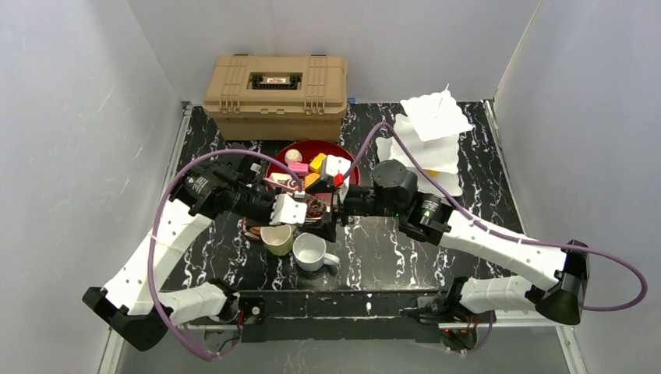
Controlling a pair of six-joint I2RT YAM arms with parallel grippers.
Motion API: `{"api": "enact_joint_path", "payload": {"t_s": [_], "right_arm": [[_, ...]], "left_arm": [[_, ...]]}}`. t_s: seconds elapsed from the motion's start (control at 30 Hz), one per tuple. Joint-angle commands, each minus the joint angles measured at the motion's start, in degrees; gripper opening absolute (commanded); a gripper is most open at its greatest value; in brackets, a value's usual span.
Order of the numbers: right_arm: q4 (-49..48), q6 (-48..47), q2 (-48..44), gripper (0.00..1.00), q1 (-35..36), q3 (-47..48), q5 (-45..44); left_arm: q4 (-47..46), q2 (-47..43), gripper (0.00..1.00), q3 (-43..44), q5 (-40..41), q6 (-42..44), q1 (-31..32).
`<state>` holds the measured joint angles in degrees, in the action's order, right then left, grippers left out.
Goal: Serve the afternoon tea
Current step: Adjust the clamp.
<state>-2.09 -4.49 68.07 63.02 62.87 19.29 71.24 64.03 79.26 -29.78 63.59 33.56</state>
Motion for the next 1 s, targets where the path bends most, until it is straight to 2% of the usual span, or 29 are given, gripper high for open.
{"api": "enact_joint_path", "payload": {"t_s": [0.0,0.1,0.27,0.5,0.67,0.8,0.9,0.97], "right_arm": [[3.5,-2.6,2.1,0.98,0.3,-0.2,0.8],[5.5,-3.3,3.4,0.98,0.3,-1.0,-1.6],[3.4,-3.1,3.3,0.98,0.4,-3.8,-5.2],[0.1,-1.0,5.3,0.98,0.5,-3.0,-4.9],[0.3,-1.6,6.7,0.98,0.8,-2.8,-12.9],[4.4,-2.9,8.8,0.97,0.8,-1.3,-10.9],[6.9,-3.3,9.7,0.94,0.8,-0.5,-8.3],[6.6,-3.1,9.0,0.95,0.8,-1.5,-7.0]], "left_arm": [[-2.0,-0.6,0.01,4.0,-6.1,-0.5,0.1],[-1.9,-0.4,0.01,5.1,-5.6,0.3,0.1],[-1.8,-1.7,0.02,5.5,-6.0,3.2,0.1],[-2.3,-2.5,0.02,4.2,-4.8,4.1,0.3],[-2.3,-2.8,0.03,4.7,-6.2,4.3,0.3],[-2.2,-5.2,0.02,3.2,-8.9,8.3,0.3],[-3.0,-5.6,0.01,3.1,-8.0,7.5,0.3],[-3.0,-5.9,0.01,2.9,-7.0,7.8,0.3]]}}
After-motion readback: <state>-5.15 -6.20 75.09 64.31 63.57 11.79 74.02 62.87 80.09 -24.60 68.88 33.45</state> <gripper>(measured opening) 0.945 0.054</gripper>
